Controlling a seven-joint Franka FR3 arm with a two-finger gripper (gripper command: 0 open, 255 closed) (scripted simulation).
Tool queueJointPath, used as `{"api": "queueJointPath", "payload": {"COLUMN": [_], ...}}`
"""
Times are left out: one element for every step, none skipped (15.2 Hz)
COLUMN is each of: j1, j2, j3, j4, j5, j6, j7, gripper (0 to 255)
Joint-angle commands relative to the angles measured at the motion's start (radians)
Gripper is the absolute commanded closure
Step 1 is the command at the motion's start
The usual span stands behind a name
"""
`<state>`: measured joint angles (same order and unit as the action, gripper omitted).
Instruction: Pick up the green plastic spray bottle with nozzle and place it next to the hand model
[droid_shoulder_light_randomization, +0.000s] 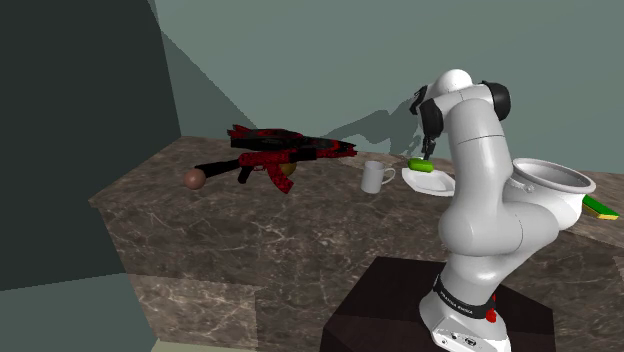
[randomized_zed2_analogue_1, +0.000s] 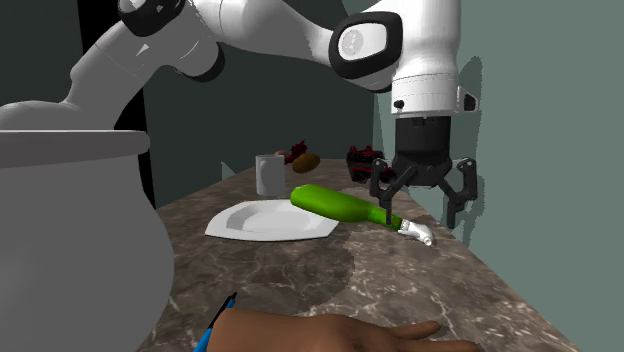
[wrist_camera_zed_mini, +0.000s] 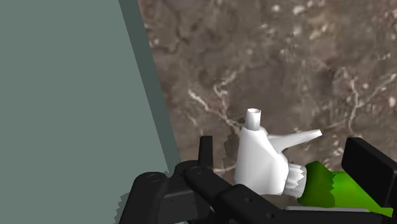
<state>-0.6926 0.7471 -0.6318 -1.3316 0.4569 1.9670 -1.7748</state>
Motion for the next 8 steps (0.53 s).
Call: {"api": "queueJointPath", "payload": {"j1": [0.000, 0.000, 0.000, 0.001, 0.000, -0.001, -0.002, -0.002], "j2": [0.000, 0.000, 0.000, -0.012, -0.024, -0.034, -0.042, -0.042], "j3": [0.000, 0.000, 0.000, -0.006, -0.011, -0.015, -0.018, -0.018], "j4": [0.000, 0.000, 0.000, 0.014, 0.030, 0.047, 0.063, 0.063], "j5": [0.000, 0.000, 0.000, -0.007, -0.015, -0.021, -0.026, -0.026], "j6": [0.000, 0.000, 0.000, -0.025, -0.050, -0.076, -0.097, -0.097], "j7": [0.000, 0.000, 0.000, 0.005, 0.010, 0.015, 0.018, 0.018], "gripper": [0, 0, 0, 0, 0, 0, 0, 0]}}
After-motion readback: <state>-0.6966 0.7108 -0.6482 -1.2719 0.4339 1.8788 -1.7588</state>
